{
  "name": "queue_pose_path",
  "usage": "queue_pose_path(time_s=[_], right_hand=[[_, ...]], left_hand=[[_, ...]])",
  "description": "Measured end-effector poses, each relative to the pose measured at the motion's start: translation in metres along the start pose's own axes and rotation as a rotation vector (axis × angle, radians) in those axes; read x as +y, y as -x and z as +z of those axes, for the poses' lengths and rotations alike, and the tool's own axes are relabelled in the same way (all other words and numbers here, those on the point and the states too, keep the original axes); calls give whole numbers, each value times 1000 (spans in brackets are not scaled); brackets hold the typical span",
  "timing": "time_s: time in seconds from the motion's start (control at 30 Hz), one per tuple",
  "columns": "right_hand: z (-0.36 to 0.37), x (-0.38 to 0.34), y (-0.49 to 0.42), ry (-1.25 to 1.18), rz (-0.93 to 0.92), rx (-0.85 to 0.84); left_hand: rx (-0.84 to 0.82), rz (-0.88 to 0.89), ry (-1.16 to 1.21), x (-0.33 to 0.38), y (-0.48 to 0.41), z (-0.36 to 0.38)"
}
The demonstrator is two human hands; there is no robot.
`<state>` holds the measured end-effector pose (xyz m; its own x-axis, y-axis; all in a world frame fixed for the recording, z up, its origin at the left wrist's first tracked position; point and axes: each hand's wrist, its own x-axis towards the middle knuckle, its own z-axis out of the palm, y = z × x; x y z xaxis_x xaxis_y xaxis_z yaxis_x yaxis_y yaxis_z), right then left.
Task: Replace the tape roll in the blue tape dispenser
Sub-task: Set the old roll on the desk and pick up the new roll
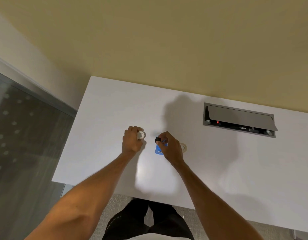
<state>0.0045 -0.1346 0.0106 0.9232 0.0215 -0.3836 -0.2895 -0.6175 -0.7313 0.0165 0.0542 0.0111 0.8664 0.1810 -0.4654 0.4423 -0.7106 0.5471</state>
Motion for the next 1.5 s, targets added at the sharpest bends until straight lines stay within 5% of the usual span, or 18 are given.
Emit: queue_pose_path(time_s=[0.63, 1.27, 1.5], right_hand=[[6, 19, -34, 107, -60, -48], [9, 11, -7, 67, -39, -33], [7, 5, 12, 19, -27, 47]], left_hand=[[46, -208, -8, -12, -35, 14], [173, -34, 74, 2, 13, 18], [-15, 103, 265, 10, 43, 20]])
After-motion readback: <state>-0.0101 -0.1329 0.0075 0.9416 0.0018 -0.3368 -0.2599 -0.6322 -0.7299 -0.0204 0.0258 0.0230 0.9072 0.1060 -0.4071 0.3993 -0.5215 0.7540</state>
